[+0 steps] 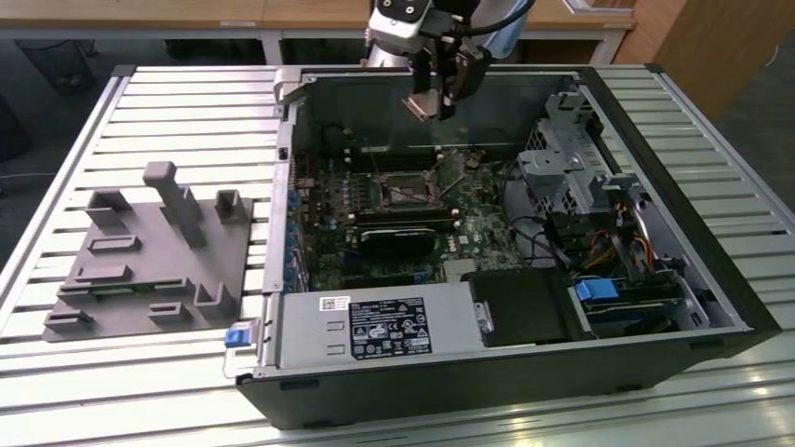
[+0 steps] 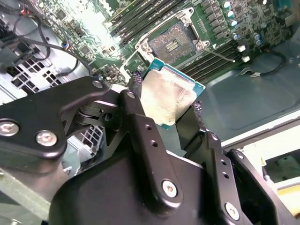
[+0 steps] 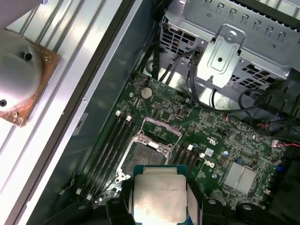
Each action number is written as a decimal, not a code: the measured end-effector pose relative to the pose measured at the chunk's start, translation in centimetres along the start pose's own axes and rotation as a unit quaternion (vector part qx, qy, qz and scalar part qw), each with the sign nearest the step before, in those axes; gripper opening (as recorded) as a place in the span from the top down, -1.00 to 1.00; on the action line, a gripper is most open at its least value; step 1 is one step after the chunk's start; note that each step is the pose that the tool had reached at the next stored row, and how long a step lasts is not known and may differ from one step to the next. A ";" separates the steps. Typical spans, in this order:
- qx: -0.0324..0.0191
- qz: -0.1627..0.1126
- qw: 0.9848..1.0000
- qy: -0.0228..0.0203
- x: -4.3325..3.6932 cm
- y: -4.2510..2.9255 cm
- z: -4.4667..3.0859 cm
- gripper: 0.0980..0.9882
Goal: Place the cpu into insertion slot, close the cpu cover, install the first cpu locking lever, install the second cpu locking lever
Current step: 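Place the cpu into insertion slot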
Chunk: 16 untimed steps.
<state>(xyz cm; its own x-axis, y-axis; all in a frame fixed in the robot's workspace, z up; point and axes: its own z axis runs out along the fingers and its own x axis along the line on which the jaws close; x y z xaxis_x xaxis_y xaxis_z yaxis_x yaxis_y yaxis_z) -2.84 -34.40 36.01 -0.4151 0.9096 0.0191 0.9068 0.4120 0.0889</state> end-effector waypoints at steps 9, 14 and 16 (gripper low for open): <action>-0.001 0.040 0.999 -0.004 0.00 0.00 0.04 0.00; -0.001 0.062 0.998 -0.006 0.00 0.00 0.06 0.00; -0.001 0.070 0.998 -0.006 0.00 -0.01 0.07 0.00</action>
<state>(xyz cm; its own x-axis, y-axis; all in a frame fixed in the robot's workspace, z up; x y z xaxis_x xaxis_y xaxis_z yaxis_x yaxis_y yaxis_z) -2.83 -34.40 35.94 -0.2833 0.9589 0.0190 0.9557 0.2806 0.0888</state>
